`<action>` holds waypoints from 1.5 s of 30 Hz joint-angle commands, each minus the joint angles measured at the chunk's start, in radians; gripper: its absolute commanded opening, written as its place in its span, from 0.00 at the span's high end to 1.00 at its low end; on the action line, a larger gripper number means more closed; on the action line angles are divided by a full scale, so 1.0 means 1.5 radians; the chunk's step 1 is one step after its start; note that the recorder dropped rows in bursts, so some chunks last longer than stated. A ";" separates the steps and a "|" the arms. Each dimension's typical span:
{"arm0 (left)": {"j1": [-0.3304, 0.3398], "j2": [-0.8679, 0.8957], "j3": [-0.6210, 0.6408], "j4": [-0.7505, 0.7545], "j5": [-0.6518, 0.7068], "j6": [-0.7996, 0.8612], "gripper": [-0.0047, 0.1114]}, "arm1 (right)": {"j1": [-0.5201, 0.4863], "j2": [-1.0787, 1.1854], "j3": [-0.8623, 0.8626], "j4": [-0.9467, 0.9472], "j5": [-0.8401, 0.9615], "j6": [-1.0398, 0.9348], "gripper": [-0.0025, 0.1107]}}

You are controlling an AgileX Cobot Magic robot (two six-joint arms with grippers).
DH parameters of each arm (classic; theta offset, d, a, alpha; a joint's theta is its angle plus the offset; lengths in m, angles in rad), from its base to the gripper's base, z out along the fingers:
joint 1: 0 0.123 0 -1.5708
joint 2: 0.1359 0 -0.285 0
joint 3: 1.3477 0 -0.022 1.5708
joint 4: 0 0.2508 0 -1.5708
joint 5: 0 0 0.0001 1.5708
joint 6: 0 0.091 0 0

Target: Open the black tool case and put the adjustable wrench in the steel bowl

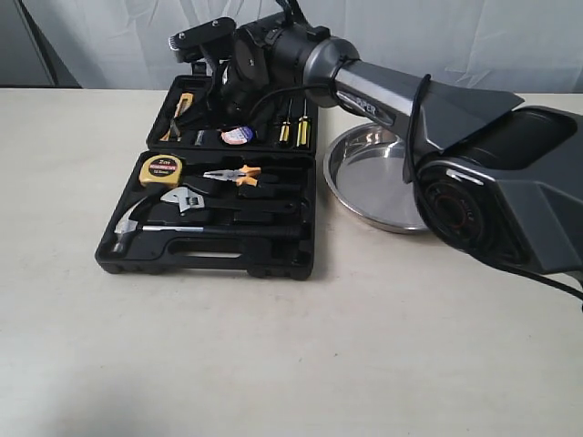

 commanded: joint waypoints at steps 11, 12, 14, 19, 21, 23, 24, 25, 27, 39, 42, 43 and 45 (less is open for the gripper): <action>-0.003 -0.004 0.004 -0.011 -0.012 0.000 0.96 | -0.002 -0.038 -0.004 -0.089 0.157 0.066 0.99; -0.003 -0.004 0.004 -0.011 -0.012 0.000 0.96 | -0.002 -0.038 -0.004 -0.089 0.172 0.066 0.99; -0.003 -0.004 0.004 -0.011 -0.012 0.000 0.96 | -0.002 -0.038 -0.004 -0.088 0.196 0.066 0.99; -0.003 -0.004 0.004 -0.011 -0.012 0.000 0.96 | -0.002 -0.038 -0.004 -0.088 0.250 0.063 0.99; -0.003 -0.004 0.004 -0.011 -0.012 0.000 0.96 | -0.002 -0.039 -0.004 -0.088 0.272 0.062 0.99; -0.003 -0.004 0.004 -0.011 -0.012 0.000 0.96 | -0.002 -0.040 -0.004 -0.085 0.291 0.053 0.99; -0.003 -0.004 0.004 -0.011 -0.012 0.000 0.96 | -0.001 -0.041 -0.004 -0.083 0.301 0.046 0.99; -0.003 -0.004 0.004 -0.011 -0.012 0.000 0.96 | -0.001 -0.044 -0.004 -0.076 0.308 0.038 0.99; -0.003 -0.004 0.004 -0.011 -0.012 0.000 0.96 | -0.001 -0.051 -0.004 -0.054 0.320 0.022 0.99; -0.003 -0.010 0.004 -0.011 -0.012 0.000 0.96 | 0.025 -0.065 -0.004 0.045 0.333 -0.042 0.99; -0.003 -0.011 0.004 -0.011 -0.012 0.000 0.96 | 0.039 -0.065 -0.004 0.088 0.333 -0.064 0.99; -0.003 -0.011 0.004 -0.011 -0.012 0.000 0.96 | 0.043 -0.065 -0.004 0.103 0.333 -0.074 0.99; -0.007 -0.011 0.004 -0.011 -0.012 0.000 0.96 | 0.050 -0.062 -0.004 0.144 0.333 -0.088 0.99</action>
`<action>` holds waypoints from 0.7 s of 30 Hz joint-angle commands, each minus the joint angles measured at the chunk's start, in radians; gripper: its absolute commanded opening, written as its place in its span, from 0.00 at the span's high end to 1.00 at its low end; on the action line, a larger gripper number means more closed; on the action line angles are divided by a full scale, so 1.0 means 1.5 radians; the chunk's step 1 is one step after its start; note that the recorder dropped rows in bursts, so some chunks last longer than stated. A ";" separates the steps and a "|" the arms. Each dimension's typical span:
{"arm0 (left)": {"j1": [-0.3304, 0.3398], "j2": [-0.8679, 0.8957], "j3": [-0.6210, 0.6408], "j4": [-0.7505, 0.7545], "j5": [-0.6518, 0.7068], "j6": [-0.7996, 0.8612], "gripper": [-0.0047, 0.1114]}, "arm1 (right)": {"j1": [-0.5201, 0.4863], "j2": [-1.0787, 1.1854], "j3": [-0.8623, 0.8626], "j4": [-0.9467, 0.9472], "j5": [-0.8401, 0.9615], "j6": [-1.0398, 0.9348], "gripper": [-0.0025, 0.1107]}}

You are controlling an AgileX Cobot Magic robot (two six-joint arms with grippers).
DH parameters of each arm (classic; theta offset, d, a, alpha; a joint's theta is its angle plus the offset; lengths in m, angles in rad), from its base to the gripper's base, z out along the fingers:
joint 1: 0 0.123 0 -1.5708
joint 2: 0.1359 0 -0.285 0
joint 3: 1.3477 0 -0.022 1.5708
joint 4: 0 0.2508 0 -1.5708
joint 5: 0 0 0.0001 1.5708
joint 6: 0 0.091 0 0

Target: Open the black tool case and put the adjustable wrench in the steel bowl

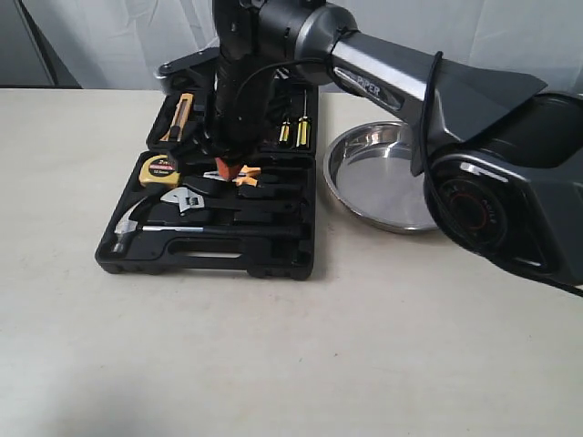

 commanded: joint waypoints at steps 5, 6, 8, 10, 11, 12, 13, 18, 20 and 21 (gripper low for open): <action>-0.015 -0.004 0.004 -0.012 -0.009 0.000 0.96 | 0.028 -0.004 -0.004 0.121 -0.035 -0.044 0.99; -0.015 -0.004 0.004 -0.012 -0.009 0.000 0.96 | 0.032 -0.004 -0.004 0.125 -0.055 -0.044 0.99; -0.015 -0.004 0.004 -0.012 -0.009 0.000 0.96 | 0.035 -0.004 -0.004 0.131 -0.094 -0.044 0.99; -0.015 -0.004 0.004 -0.012 -0.009 0.000 0.96 | 0.037 -0.004 -0.004 0.133 -0.130 -0.041 0.99; -0.015 -0.004 0.004 -0.012 -0.009 0.000 0.96 | 0.037 -0.004 -0.004 0.133 -0.150 -0.041 0.99; -0.015 -0.004 0.004 -0.012 -0.009 0.000 0.96 | 0.037 -0.004 -0.004 0.133 -0.172 -0.041 0.99; -0.015 -0.004 0.004 -0.012 -0.009 0.000 0.96 | 0.037 -0.004 -0.004 0.133 -0.190 -0.041 0.99; -0.015 -0.004 0.004 -0.014 -0.009 0.000 0.96 | 0.037 -0.004 -0.004 0.118 -0.286 -0.030 0.99; -0.015 -0.004 0.004 -0.014 -0.009 0.000 0.96 | 0.037 -0.004 -0.004 0.105 -0.316 -0.014 0.99; -0.015 -0.004 0.004 -0.014 -0.009 0.000 0.96 | 0.037 -0.004 -0.004 0.099 -0.326 -0.005 0.99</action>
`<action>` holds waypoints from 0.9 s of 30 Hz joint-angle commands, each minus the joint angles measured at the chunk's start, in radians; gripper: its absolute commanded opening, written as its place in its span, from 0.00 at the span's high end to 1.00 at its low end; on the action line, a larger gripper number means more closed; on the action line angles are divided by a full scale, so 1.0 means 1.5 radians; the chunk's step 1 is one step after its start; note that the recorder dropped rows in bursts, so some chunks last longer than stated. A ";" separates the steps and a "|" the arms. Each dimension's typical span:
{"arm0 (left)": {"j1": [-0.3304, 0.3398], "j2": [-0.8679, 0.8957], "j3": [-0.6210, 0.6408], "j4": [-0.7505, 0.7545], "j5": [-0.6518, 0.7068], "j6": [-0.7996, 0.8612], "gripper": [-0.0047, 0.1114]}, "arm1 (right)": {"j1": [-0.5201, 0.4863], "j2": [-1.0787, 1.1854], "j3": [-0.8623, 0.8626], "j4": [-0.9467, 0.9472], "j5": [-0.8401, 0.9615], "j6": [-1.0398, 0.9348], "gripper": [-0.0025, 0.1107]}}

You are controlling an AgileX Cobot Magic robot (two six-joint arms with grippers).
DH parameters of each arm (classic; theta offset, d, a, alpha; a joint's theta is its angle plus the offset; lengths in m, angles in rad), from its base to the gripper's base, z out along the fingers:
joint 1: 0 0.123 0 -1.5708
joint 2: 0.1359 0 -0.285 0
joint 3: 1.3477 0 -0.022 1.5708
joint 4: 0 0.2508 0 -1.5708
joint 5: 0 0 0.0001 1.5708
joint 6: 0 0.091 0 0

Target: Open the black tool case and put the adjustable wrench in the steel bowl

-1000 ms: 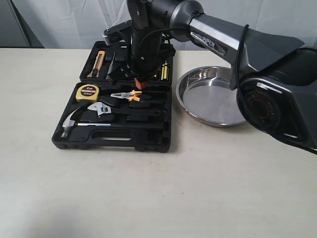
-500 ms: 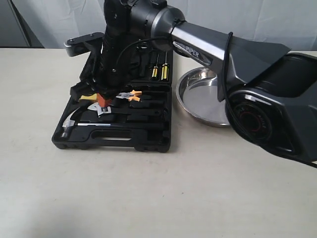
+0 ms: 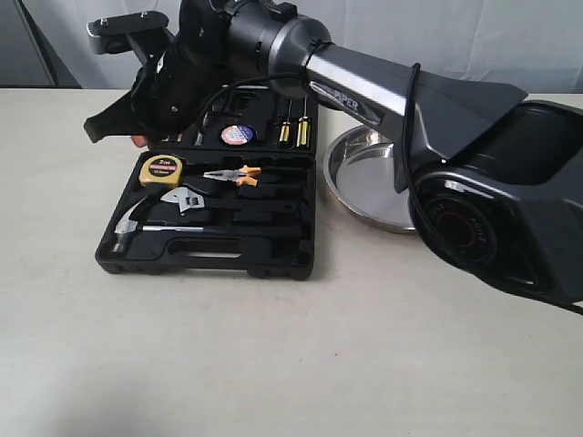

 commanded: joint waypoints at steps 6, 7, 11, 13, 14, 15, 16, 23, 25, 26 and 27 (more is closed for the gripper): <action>-0.005 -0.004 0.004 -0.010 -0.009 0.000 0.96 | -0.001 -0.004 -0.004 -0.132 -0.037 0.091 0.99; -0.005 -0.004 0.004 -0.010 -0.011 0.000 0.96 | -0.002 -0.004 -0.004 -0.159 0.002 0.116 0.99; -0.005 -0.004 0.004 -0.010 -0.011 0.000 0.96 | -0.011 -0.004 -0.004 -0.167 0.165 0.104 0.99; -0.005 -0.004 0.004 -0.010 -0.011 0.000 0.96 | -0.011 -0.004 -0.004 -0.165 0.206 0.068 0.99; -0.005 -0.004 0.004 -0.010 -0.011 0.000 0.96 | -0.011 -0.004 -0.004 -0.155 0.219 0.050 0.99; -0.007 -0.004 0.004 -0.010 -0.011 0.000 0.96 | -0.011 -0.004 -0.004 -0.148 0.231 0.029 0.99; -0.010 -0.004 0.004 -0.010 -0.011 0.000 0.96 | -0.011 -0.004 -0.004 -0.148 0.237 0.001 0.99; -0.019 -0.004 0.004 -0.010 -0.011 0.000 0.96 | -0.011 -0.004 -0.004 -0.149 0.246 -0.057 0.65; -0.019 -0.004 0.004 -0.010 -0.011 0.000 0.96 | -0.011 -0.004 -0.004 -0.152 0.250 -0.075 0.59; -0.019 -0.004 0.004 -0.010 -0.011 0.000 0.96 | -0.011 -0.004 -0.004 -0.154 0.253 -0.083 0.58; -0.019 -0.004 0.004 -0.010 -0.011 0.000 0.96 | -0.011 -0.004 -0.004 -0.156 0.254 -0.093 0.58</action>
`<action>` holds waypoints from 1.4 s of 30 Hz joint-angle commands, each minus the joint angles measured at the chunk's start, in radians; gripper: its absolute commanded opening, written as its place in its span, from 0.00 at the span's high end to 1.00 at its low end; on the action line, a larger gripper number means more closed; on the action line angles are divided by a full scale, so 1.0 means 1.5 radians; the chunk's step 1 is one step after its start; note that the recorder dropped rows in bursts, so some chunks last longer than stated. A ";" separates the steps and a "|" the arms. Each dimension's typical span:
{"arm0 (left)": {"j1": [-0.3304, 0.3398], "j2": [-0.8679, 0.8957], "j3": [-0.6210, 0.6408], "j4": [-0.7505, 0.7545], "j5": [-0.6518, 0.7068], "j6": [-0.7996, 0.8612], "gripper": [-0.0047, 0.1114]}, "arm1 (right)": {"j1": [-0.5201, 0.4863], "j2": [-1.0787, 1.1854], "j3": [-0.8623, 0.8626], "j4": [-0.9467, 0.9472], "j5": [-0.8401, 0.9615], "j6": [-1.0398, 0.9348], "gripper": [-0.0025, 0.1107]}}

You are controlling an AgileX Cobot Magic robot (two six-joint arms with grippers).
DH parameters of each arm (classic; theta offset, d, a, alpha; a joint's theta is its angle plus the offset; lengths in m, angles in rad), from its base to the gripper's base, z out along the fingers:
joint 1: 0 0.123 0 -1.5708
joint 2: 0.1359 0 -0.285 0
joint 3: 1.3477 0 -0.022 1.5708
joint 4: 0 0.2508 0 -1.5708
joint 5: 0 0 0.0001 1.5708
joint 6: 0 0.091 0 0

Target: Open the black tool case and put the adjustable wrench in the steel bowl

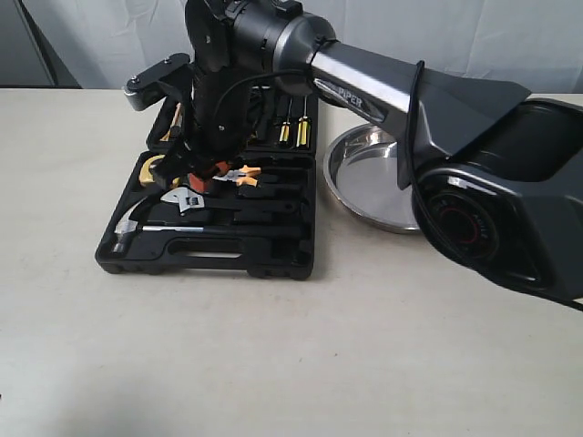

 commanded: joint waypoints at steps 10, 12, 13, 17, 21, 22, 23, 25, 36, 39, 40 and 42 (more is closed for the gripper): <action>-0.004 -0.004 0.004 -0.005 -0.008 0.000 0.96 | -0.004 -0.004 -0.004 -0.068 0.027 -0.174 0.58; -0.004 -0.004 0.004 -0.005 -0.008 0.000 0.96 | -0.004 -0.004 -0.004 -0.068 0.027 -0.199 0.58; -0.004 -0.004 0.004 -0.005 -0.008 0.000 0.96 | -0.004 -0.004 -0.004 -0.068 0.026 -0.207 0.58; -0.004 -0.004 0.004 -0.005 -0.008 0.000 0.96 | -0.004 -0.004 -0.004 -0.067 0.015 -0.234 0.55; -0.004 -0.004 0.004 -0.005 -0.008 0.000 0.96 | -0.003 -0.002 -0.002 -0.052 0.007 -0.275 0.47; -0.004 -0.004 0.004 -0.005 -0.008 0.000 0.96 | -0.003 -0.002 -0.002 -0.049 0.007 -0.275 0.46; -0.004 -0.004 0.004 -0.005 -0.008 0.000 0.96 | -0.003 0.000 -0.002 -0.049 0.007 -0.275 0.46; -0.005 -0.004 0.004 -0.005 -0.008 0.000 0.96 | -0.003 0.004 -0.002 -0.047 0.007 -0.275 0.46; -0.005 -0.004 0.004 -0.005 -0.008 0.000 0.96 | -0.003 0.035 -0.002 -0.017 -0.008 -0.287 0.46; -0.005 -0.004 0.004 -0.005 -0.008 0.000 0.96 | -0.003 0.042 -0.002 -0.018 -0.008 -0.287 0.46; -0.005 -0.004 0.004 -0.005 -0.008 0.000 0.96 | -0.003 0.044 -0.002 -0.020 -0.008 -0.287 0.46; -0.005 -0.004 0.004 -0.005 -0.008 0.000 0.96 | -0.003 0.045 -0.002 -0.020 -0.013 -0.287 0.46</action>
